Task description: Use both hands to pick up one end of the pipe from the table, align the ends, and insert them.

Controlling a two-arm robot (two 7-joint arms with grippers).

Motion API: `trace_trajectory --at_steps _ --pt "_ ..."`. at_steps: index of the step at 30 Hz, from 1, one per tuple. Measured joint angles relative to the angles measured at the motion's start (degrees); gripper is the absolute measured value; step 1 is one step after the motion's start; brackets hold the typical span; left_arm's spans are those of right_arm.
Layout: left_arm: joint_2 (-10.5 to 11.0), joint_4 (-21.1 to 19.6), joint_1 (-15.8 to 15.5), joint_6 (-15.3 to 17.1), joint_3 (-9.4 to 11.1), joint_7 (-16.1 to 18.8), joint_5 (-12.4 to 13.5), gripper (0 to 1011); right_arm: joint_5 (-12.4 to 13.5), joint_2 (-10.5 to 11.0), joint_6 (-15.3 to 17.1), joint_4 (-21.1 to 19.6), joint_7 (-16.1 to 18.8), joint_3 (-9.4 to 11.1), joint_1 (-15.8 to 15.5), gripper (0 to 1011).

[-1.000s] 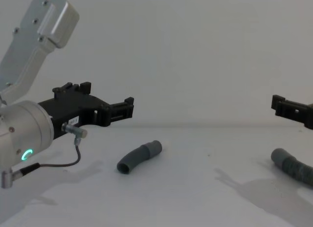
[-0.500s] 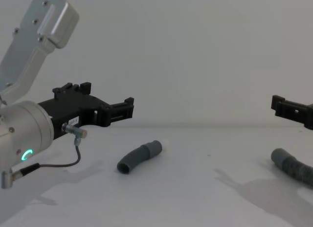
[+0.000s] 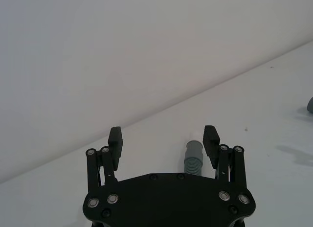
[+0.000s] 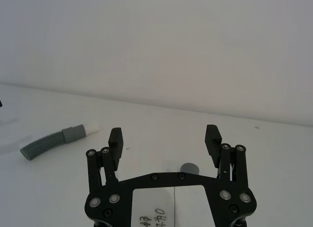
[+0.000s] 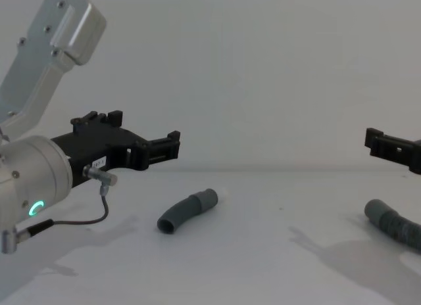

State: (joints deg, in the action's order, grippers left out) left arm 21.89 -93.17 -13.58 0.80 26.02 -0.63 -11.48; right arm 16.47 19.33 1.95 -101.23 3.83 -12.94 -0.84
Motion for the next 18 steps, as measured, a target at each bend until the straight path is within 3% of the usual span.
trace_trajectory --at_steps 18 --pt "0.0 0.0 0.0 0.0 0.0 0.0 0.0 1001 0.0 0.0 0.0 0.0 0.0 0.0 0.0 1001"
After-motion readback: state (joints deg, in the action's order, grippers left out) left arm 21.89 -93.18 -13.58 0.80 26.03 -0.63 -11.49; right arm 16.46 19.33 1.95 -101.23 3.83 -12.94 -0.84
